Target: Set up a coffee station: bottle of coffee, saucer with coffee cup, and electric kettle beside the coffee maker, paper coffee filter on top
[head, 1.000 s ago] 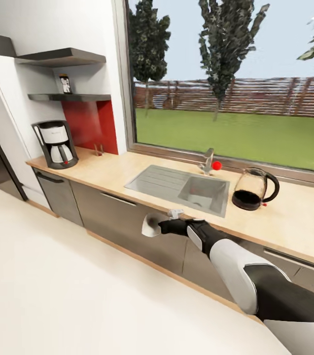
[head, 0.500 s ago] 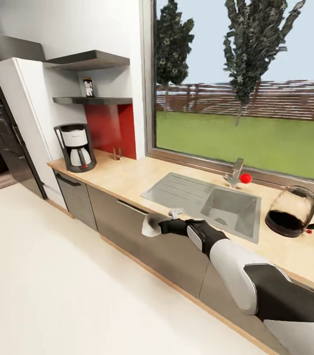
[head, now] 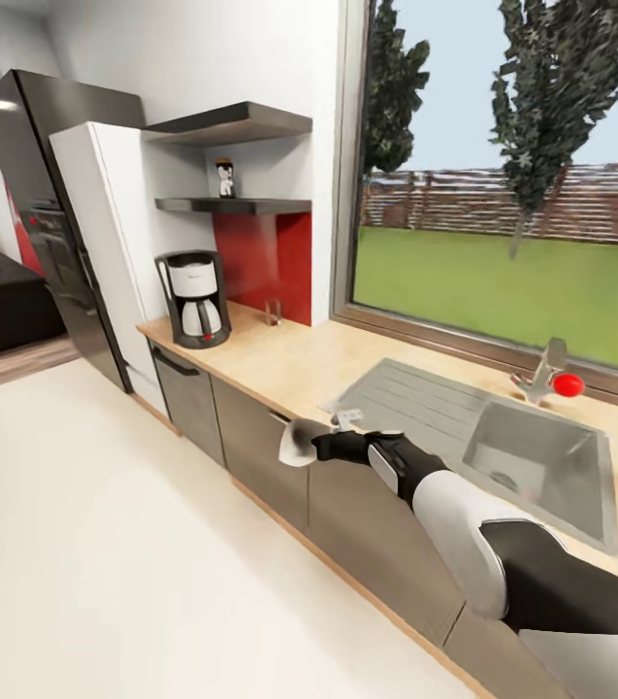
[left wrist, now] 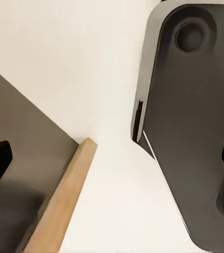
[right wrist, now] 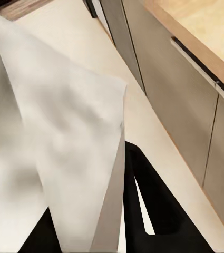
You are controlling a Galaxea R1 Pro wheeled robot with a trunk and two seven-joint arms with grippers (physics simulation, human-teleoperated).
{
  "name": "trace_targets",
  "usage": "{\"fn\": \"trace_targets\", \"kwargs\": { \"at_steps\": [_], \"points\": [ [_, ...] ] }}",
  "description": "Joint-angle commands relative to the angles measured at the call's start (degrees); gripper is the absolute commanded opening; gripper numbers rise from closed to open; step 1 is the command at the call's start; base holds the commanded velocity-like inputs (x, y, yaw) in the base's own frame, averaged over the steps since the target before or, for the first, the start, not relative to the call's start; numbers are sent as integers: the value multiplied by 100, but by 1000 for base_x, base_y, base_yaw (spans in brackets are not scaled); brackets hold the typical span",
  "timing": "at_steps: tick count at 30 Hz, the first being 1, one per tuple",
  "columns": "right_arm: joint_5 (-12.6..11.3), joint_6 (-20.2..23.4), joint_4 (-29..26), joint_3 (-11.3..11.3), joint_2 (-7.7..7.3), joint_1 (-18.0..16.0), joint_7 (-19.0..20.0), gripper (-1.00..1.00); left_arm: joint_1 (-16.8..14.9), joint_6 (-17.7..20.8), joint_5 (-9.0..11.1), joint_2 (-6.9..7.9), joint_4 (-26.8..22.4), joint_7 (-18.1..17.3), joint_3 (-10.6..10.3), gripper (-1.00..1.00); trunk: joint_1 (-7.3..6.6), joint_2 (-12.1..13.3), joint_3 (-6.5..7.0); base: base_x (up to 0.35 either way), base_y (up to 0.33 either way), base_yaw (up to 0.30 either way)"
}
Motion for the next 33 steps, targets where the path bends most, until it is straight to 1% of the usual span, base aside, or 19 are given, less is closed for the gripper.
{"fn": "trace_targets", "kwargs": {
  "at_steps": [1, 20, 30, 33],
  "points": [
    [29, 42, -11, -25, 3, -3, 26, -100, 4, 13, 54, 0, -15, 10, -12, 100, 7, -10, -5, 321, 173, 215],
    [29, 42, -11, -25, 3, -3, 26, -100, 4, 13, 54, 1, -15, 12, -5, 100, 7, -10, 111, 317, 175, 213],
    [29, 41, -13, -25, 3, -3, 26, -100, 5, 11, 54, 1, -15, 10, -4, 100, 7, -10, 184, 311, 180, 161],
    [29, 42, -17, -25, 3, -3, 26, -100, 5, 12, 54, -5, -15, 8, -4, 100, 7, -10, 193, 311, 174, 64]
  ]
}}
